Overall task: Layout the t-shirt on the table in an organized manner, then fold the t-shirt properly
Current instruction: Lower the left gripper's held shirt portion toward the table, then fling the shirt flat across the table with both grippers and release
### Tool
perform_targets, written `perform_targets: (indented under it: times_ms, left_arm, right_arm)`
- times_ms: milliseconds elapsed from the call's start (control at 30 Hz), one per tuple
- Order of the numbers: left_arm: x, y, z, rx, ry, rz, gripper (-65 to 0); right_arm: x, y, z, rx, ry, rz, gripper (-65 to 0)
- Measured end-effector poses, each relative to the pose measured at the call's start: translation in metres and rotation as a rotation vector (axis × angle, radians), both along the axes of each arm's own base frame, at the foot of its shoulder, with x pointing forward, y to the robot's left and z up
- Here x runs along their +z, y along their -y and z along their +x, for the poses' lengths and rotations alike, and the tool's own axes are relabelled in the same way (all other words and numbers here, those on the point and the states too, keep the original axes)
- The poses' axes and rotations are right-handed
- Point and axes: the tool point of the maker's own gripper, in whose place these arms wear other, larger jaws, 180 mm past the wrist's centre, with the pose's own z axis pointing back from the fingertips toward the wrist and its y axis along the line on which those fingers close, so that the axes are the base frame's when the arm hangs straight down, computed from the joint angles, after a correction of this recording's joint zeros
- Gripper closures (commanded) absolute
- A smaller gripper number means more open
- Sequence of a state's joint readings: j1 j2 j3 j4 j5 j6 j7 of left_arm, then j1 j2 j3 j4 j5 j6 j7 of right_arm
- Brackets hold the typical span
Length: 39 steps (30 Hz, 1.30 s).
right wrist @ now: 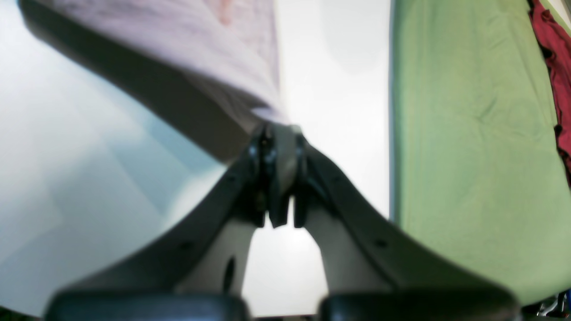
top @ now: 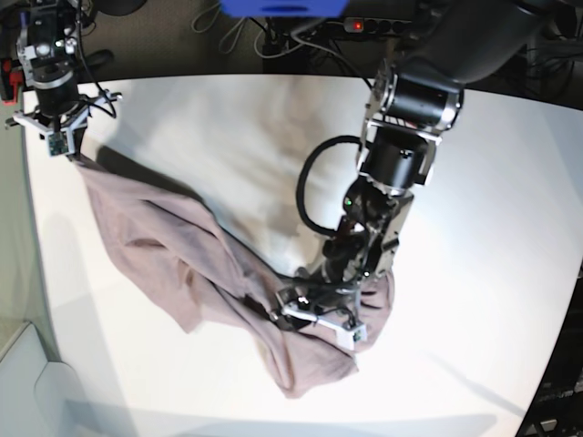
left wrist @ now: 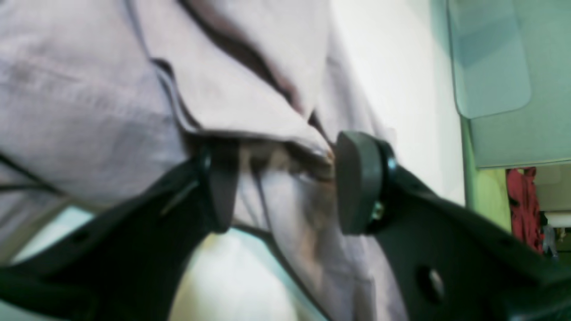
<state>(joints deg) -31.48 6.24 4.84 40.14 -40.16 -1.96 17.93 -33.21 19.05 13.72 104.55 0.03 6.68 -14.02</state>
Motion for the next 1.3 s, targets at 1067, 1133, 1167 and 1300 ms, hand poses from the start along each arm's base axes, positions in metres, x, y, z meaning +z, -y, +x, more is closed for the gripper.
perform_targets:
  times_ms: [1067,1133,1167,1300]
  left_arm:
    - [0.001,-0.034,0.016,0.143,-0.002,-0.055,-0.1]
    - [0.008,-0.033,0.012,0.14,0.026,-0.07,-0.1]
    - [0.01,-0.031,0.006,0.125,0.028,-0.081,-0.1]
    - [0.021,-0.036,-0.024,0.091,0.022,-0.185,-0.1]
  right_arm:
    - [-0.011,0.005,-0.005,-0.015,-0.029,0.002,0.0]
    - [-0.011,0.005,-0.005,-0.014,-0.03,0.002,0.0]
    - [-0.01,0.005,-0.003,-0.014,-0.025,0.003,0.0]
    - [-0.004,0.006,0.012,-0.022,0.01,0.004,0.0]
